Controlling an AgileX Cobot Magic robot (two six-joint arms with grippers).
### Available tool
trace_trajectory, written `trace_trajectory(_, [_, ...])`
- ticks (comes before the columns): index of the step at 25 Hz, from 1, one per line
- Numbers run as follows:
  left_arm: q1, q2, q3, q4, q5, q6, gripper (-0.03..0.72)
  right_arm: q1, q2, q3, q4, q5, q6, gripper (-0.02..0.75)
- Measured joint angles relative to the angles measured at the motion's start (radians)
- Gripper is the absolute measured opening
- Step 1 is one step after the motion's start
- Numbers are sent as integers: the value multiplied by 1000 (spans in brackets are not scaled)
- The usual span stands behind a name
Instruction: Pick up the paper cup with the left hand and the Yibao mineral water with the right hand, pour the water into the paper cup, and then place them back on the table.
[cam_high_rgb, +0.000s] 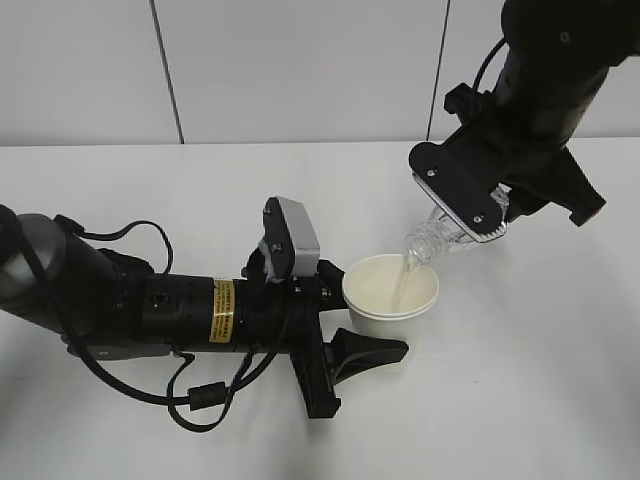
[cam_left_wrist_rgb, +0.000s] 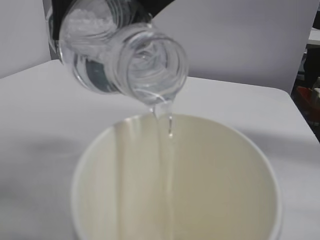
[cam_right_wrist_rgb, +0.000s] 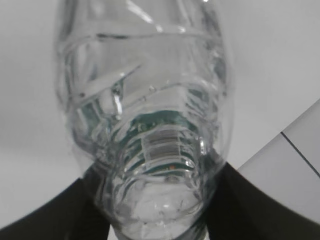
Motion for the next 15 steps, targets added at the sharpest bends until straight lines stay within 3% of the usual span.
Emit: trace_trajectory(15, [0,0,0,1,0,-4,403,0,0,0,0,-14,0,399])
